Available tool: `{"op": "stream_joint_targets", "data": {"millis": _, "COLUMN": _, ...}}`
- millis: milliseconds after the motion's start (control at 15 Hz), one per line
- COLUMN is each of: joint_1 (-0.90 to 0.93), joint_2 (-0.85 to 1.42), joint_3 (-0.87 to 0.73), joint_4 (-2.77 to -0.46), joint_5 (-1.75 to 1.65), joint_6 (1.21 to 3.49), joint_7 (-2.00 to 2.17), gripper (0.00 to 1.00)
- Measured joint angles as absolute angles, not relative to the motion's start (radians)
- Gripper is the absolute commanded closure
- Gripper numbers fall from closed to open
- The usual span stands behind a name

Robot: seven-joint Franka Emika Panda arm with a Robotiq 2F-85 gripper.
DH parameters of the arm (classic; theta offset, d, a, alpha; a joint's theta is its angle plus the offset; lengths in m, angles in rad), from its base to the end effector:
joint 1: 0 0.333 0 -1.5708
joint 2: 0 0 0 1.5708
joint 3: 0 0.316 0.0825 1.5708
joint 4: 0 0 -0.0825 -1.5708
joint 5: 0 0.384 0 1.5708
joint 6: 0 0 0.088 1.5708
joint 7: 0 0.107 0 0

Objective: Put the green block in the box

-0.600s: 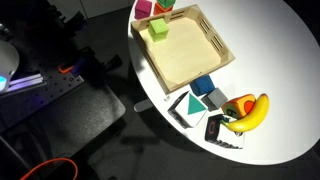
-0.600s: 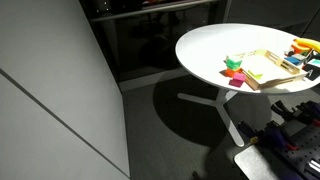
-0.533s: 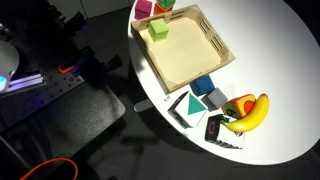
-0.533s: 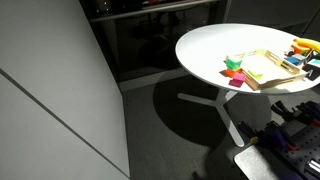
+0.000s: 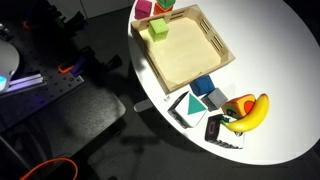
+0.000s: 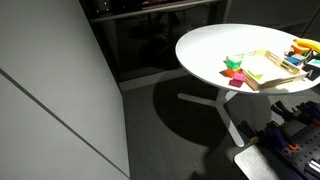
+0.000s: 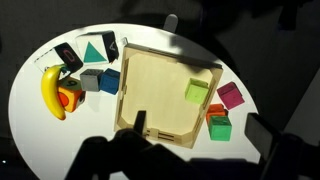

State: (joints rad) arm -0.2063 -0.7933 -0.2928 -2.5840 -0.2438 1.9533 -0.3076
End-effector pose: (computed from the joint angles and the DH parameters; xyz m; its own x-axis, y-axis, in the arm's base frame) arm 0.2844 -0.1829 0.5064 0.9907 -0.0420 0.1296 -0.0517 -0.9960 0.0724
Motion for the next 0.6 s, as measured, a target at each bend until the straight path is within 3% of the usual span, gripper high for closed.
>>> {"op": "stream_joint_targets", "data": {"millis": 600, "joint_1": -0.137, "joint_2": -0.595, "joint_3": -0.324, "joint_4": -2.496, "joint_5": -0.114, "joint_6": 2.028, "joint_7": -0.323, "gripper": 0.0}}
